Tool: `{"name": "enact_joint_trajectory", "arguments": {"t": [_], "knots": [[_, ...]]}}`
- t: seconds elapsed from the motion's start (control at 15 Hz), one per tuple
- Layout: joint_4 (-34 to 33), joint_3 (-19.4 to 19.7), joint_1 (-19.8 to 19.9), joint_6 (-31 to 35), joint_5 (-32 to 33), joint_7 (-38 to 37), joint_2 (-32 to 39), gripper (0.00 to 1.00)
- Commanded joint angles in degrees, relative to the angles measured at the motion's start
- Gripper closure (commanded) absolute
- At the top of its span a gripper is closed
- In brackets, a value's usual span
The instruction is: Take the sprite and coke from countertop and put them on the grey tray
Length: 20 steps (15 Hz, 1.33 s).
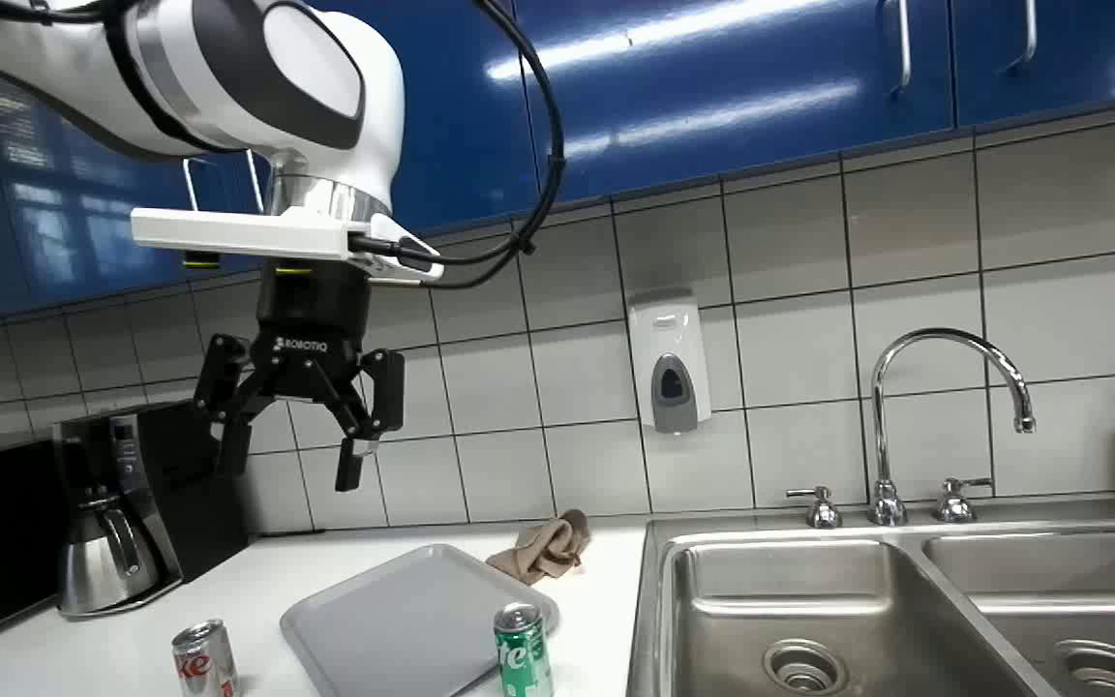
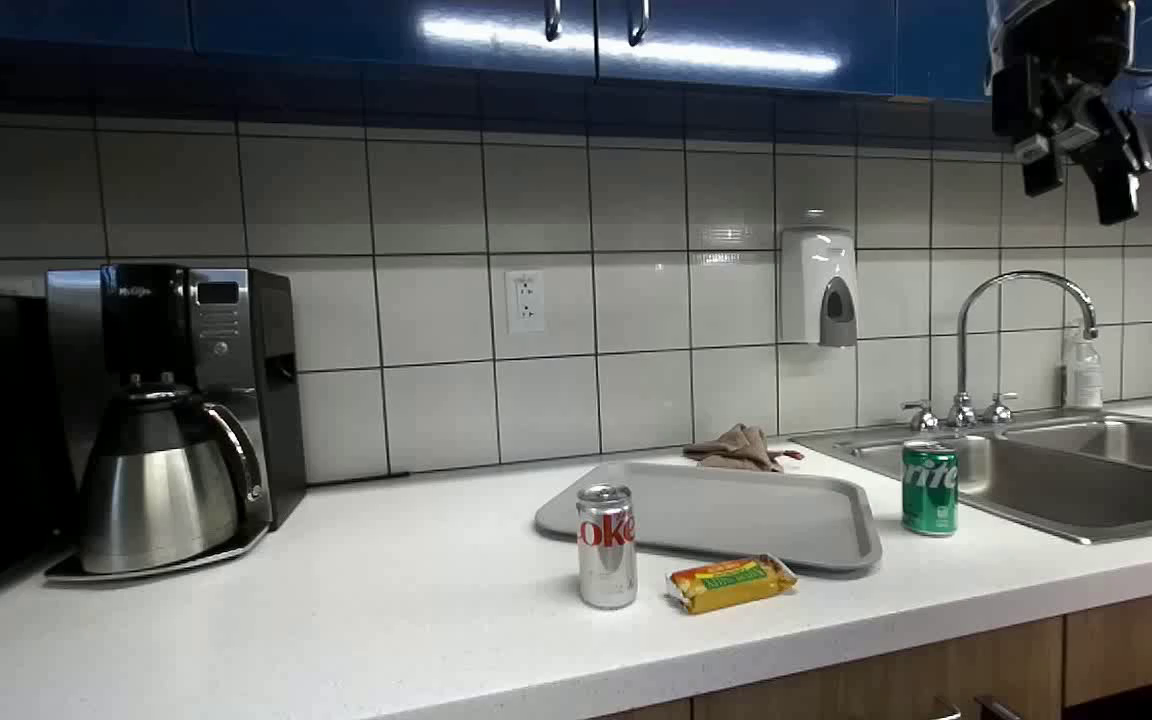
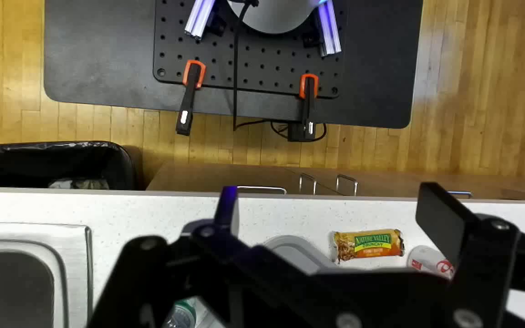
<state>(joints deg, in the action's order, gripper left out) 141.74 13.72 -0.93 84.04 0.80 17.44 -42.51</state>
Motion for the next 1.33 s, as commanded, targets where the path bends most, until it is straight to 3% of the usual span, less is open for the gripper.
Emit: {"name": "enact_joint_trajectory", "arguments": {"t": [0.0,0.67,1.27], "knots": [[-0.07,-0.93,1.22,-0.04,-0.48,0.65,0.28,0.0],[1.28,-1.28,1.6,1.62,0.47,0.46,-0.87,0.0],[7.44,-1.95,2.33,11.59,3.47,0.07,-2.3,0.0]]}}
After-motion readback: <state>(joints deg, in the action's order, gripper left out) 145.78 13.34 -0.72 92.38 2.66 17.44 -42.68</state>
